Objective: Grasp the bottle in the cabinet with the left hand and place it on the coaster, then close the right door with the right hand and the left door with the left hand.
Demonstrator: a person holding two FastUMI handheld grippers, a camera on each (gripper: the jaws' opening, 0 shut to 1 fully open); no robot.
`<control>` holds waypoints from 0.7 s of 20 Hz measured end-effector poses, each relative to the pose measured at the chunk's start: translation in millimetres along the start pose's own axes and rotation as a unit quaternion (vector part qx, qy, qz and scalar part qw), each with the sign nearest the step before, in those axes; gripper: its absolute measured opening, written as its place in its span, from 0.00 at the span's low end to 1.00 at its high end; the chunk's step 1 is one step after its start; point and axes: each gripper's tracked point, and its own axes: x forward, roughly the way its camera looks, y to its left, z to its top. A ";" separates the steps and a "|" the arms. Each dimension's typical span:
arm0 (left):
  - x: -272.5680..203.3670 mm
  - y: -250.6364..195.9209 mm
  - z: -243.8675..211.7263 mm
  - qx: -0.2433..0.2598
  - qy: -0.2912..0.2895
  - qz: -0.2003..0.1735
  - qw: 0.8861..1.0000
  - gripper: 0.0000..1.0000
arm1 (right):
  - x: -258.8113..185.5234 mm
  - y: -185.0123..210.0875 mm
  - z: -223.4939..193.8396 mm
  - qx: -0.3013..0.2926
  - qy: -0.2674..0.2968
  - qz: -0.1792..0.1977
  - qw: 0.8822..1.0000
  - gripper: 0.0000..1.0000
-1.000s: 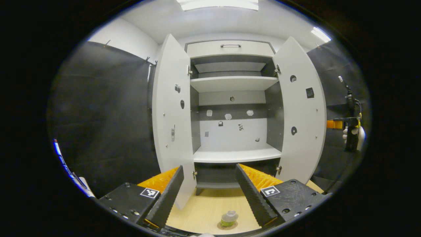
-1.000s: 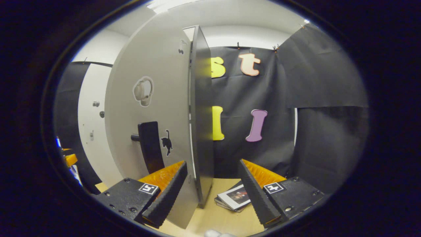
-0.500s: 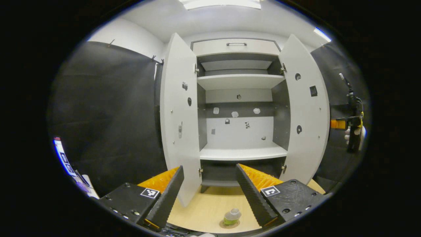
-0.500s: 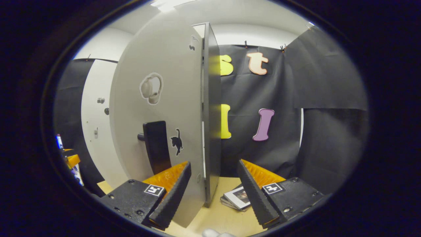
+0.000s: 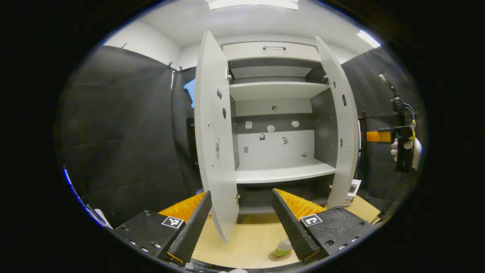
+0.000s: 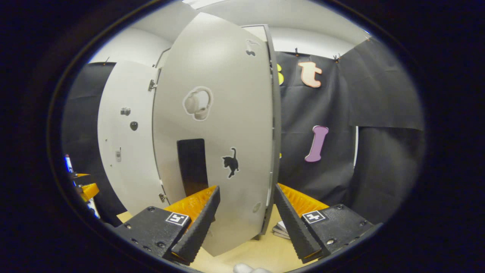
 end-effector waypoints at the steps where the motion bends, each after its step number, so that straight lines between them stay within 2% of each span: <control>1: 1.3 4.3 -1.5 -0.001 0.001 -0.003 1.000 0.96 | 1.1 10.5 1.0 -0.003 -0.002 0.005 1.000 0.94; 4: 4.0 17.2 -3.7 -0.002 0.002 -0.009 1.000 0.96 | -1.2 28.8 4.8 -0.004 -0.014 -0.001 1.000 1.00; 10: 10.4 31.8 -1.0 0.002 -0.005 -0.020 1.000 0.95 | -16.5 37.4 -5.8 0.000 0.000 -0.023 1.000 1.00; 14: 16.3 51.9 2.5 0.000 -0.011 -0.003 1.000 0.96 | -36.3 38.5 -21.9 -0.001 0.009 -0.055 0.998 1.00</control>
